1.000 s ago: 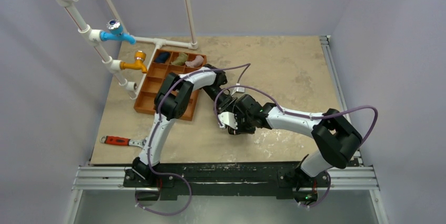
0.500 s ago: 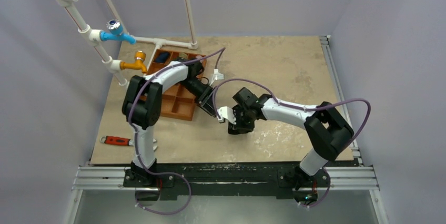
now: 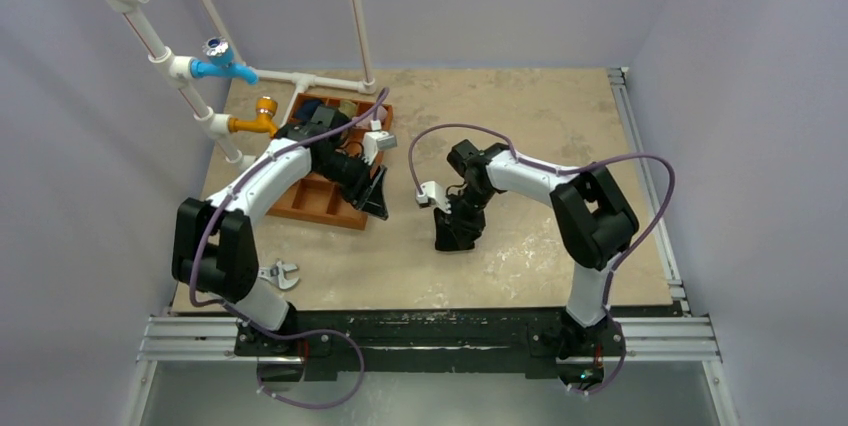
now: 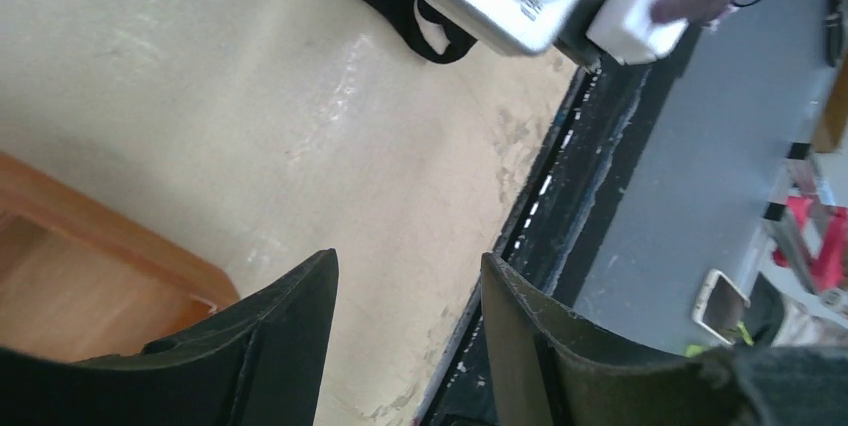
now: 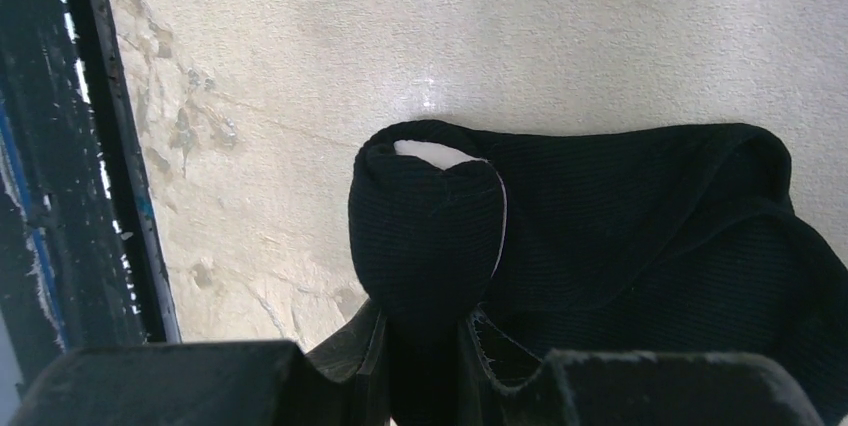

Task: Roll the underwear
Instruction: Roll the underwear to the center of the board.

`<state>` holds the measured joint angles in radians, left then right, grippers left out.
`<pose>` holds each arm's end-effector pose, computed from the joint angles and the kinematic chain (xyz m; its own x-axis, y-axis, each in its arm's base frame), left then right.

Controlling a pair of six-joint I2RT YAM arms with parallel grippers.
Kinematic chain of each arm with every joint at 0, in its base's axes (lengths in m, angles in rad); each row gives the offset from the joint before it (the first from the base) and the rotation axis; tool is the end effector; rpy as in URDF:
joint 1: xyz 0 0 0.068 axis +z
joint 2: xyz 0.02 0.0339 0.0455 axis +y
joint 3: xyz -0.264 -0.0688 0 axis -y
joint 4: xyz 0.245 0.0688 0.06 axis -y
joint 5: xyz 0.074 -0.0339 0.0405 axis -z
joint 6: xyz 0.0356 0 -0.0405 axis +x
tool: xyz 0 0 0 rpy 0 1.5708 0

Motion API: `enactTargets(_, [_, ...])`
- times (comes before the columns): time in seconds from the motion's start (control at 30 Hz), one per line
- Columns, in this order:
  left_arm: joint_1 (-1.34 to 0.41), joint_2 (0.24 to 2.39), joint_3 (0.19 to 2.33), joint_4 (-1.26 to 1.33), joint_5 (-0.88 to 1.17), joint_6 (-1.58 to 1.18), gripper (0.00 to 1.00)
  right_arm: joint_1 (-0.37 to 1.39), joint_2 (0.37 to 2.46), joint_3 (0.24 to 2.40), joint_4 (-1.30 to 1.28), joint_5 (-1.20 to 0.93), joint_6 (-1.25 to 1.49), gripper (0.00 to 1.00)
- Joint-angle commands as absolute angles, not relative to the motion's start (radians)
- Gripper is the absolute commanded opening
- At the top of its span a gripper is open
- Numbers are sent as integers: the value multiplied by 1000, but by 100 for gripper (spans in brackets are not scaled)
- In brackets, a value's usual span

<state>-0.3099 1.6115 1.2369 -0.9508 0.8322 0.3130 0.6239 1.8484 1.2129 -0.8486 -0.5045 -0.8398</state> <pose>0.2820 -0.1179 0.2484 -0.7630 0.4620 -0.4520 0.6426 0.4668 -0.6076 0.2612 0.2092 0.1655 -0.1338 -0.8993 -0.4163 -0.9661 0.0247 0.2570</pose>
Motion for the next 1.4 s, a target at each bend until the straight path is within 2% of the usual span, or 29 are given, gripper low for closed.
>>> enactTargets(0.0, [-308,1459,1181,-833,723,301,54,588,1932,1320,-1009,-609,-929,0])
enactTargets(0.13, [-345,1363,1144,-802,670,364,54,554,2019,1374,-1055,-657,-971,0])
enactTargets(0.33, [-599,1300,1084,-699,478,453,55,516,2142,1465,-1155,-718,-1042,0])
enactTargets(0.63, [-901,1503,1098,-499,278,515,55,488,2301,1610,-1313,-770,-1118,0])
enactTargets(0.93, [-943,1676,1122,-296,189,540,57,489,2386,1638,-1359,-800,-1135,0])
enactTargets(1.37, [-948,1721,1118,-308,268,466,59,488,2397,1635,-1312,-782,-1097,0])
